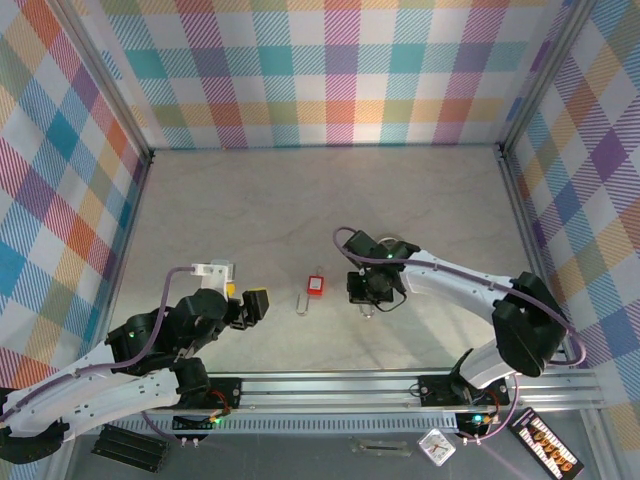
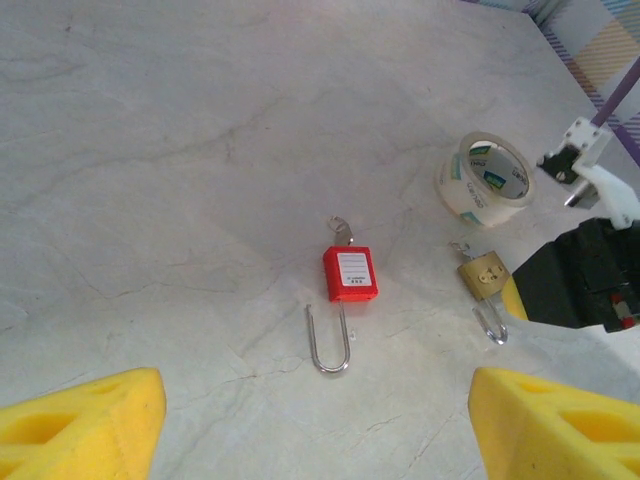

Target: Unlock with the key

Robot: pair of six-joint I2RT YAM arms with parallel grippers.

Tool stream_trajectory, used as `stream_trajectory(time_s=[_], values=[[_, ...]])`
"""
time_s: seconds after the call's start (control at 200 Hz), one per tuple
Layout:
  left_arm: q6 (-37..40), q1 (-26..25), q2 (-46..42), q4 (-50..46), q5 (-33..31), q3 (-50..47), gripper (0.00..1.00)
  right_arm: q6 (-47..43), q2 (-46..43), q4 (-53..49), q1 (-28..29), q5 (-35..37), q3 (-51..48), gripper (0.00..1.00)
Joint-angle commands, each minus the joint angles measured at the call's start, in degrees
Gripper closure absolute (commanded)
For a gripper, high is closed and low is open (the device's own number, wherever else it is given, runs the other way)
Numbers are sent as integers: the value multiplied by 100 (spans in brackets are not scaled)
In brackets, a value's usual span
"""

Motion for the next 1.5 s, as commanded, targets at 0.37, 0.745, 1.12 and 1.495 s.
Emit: stream_trajectory(time_s=[0.37,0.745,1.12,1.495], values=[[-30,49,-36,-79,-163,-5,21,-13,858,212,48,-33,-104,82],[-51,47,-42,-174,-199,7,21,78,826,335,39,-117,24,69],[17,48,-78,-146,-379,87,16,-157,-787,-174,-296,253,-55,33],[1853,981,258,1711,-1682,-114,0,-2024,-3482,843,-3440,544,-1202,1]])
